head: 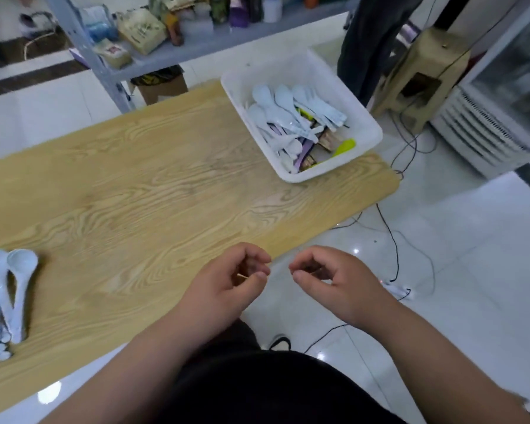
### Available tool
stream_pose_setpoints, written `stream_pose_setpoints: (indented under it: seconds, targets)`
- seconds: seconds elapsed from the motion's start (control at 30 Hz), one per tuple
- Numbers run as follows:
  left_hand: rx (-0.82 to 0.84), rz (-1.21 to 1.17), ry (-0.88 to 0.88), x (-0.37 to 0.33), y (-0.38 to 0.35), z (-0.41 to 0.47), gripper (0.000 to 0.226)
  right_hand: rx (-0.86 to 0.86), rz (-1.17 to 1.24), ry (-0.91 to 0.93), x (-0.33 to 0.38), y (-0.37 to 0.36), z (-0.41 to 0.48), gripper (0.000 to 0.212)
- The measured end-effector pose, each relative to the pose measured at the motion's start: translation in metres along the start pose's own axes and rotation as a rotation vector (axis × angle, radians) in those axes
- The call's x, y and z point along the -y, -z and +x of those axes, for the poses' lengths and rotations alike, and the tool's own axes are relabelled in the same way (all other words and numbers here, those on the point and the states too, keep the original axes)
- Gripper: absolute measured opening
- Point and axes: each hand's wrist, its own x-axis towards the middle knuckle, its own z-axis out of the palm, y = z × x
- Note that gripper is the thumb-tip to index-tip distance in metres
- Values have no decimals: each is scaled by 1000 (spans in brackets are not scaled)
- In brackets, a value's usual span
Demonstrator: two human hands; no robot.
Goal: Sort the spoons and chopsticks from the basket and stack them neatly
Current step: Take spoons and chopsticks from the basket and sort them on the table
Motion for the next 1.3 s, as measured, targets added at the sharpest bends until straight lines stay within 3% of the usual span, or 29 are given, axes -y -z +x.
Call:
stream_pose_setpoints:
  seconds: [0.2, 0.33, 0.57, 0.93, 1.17, 1.3]
  targets:
    - [159, -31, 54, 10, -23, 33, 26, -83, -30, 41, 1, 52, 44, 10]
    - [150, -19, -4, -10, -37, 78, 26, -81, -25, 19, -7, 79, 58, 11]
    - [0, -22, -18, -53, -55, 163, 25, 56, 16, -5, -45, 131, 100, 13]
    - [-443, -266, 157, -78, -143, 227, 18, 302, -110, 201, -55, 248, 234, 11]
    - [-615, -293, 217, -72, -127, 241, 18, 366, -180, 163, -55, 241, 285, 8]
    - [-620, -194, 235, -70, -95, 262, 26, 348, -334, 100, -55, 215, 318, 6]
